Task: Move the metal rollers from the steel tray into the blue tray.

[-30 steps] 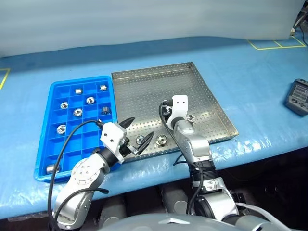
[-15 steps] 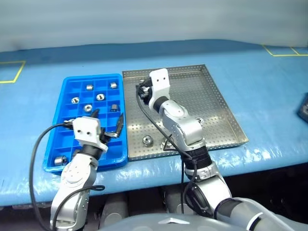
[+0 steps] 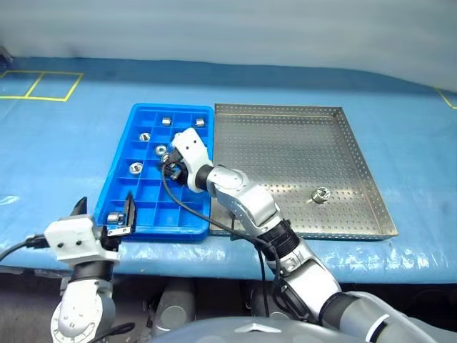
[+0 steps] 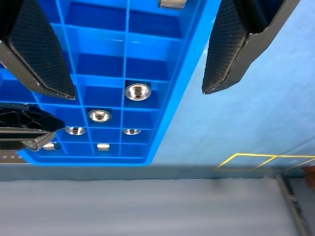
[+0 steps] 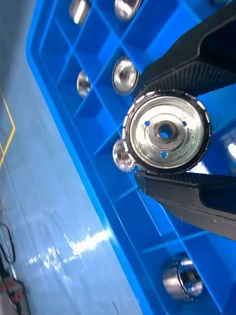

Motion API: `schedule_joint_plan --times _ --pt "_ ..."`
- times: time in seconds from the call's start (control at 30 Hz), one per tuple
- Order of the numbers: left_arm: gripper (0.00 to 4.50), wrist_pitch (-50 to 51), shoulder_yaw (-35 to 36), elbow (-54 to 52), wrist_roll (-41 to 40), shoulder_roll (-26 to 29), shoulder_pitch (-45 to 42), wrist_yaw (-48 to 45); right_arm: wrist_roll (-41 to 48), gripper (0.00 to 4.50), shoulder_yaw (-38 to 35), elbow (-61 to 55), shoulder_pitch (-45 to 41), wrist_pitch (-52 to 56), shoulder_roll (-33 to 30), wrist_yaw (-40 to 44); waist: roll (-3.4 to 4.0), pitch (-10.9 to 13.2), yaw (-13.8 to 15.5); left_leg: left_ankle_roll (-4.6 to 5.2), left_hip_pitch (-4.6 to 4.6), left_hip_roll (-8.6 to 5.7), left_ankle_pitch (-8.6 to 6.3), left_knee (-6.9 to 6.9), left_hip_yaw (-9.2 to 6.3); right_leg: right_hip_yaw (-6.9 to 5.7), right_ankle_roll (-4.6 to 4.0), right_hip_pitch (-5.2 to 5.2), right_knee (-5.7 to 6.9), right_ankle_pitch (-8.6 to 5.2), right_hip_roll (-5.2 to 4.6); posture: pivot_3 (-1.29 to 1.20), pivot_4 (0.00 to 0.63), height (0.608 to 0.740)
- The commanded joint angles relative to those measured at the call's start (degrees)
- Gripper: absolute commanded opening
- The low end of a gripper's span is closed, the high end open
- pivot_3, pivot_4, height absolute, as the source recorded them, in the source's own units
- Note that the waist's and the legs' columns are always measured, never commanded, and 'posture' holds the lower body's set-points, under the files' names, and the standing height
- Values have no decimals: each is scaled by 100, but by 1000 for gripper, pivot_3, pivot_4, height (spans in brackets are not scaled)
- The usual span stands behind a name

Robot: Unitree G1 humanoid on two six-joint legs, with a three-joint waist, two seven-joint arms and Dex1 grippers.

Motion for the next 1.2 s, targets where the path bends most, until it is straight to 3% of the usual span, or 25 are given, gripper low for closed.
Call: schedule_joint_plan --times 0.03,0.43,0.73,1.03,1.2 --pt "4500 -339 30 -349 12 -178 203 92 158 1713 200 21 28 -44 631 176 0 0 61 -1 -1 1 -1 0 0 -2 -1 0 -2 -1 0 440 150 740" --pt "4500 -529 -45 -424 36 -313 473 92 95 1713 363 1392 -178 -591 757 397 -2 -6 313 -3 -56 1 -1 2 1 -8 -2 -60 5 -1 2 474 150 740" --pt "4500 -284 -59 -315 -139 -25 19 -128 407 4477 36 808 -121 -518 621 334 9 -11 393 -5 -49 1 0 14 -1 -10 -3 -68 7 -1 1 374 150 740" --pt "4500 356 59 -74 -882 743 -1038 -728 1415 4477 -737 -1482 -43 493 133 413 8 -8 154 -7 -67 4 0 5 -6 -20 -5 -65 11 -1 2 174 150 740" --pt "4500 835 -1 308 -1288 1352 -1795 -1199 1037 4477 -911 -2173 124 904 -373 20 9 -10 -133 -9 -58 4 2 15 -8 -23 -6 -53 19 0 2 55 150 740"
